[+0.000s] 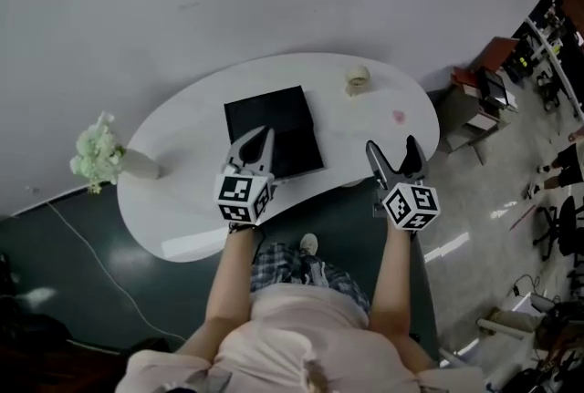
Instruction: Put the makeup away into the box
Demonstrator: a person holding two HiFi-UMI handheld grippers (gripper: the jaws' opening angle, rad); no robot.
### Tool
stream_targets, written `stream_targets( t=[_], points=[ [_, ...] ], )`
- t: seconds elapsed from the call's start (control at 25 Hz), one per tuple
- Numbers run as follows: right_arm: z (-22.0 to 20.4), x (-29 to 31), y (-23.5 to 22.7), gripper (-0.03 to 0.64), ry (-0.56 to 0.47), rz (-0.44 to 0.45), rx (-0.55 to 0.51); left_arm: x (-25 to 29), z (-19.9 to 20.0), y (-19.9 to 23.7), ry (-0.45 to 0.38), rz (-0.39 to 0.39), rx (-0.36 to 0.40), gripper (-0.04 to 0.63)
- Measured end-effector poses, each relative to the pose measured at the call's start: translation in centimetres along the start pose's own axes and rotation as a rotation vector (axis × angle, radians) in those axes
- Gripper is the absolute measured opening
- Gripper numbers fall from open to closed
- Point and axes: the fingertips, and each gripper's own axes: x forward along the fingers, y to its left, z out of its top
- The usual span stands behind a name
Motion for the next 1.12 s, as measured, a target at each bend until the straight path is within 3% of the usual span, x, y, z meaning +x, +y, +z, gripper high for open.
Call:
stream_targets(
  t=[0.28,0.52,0.88,1.12],
  points=[
    [0.0,4.2,-0.5,0.477,0.014,0.038,0.015,2.9,1.1,1.2,0.003,0.013,-0.002,0.026],
    [0.5,5.4,-3.4,0.477,0.020,-0.004,0.019,7.0,1.5,-0.3,0.021,-0.029,0.003,0.026],
    [-1.0,6.9,-9.7,0.477,0.099,-0.087,-0.010,15.9,0.1,-7.5,0.097,-0.158,0.010,0.026],
    [-3.1,9.3,-14.9,0.476,0.171,-0.145,-0.017,21.8,-3.6,-12.6,0.191,-0.216,-0.019,0.026]
  ],
)
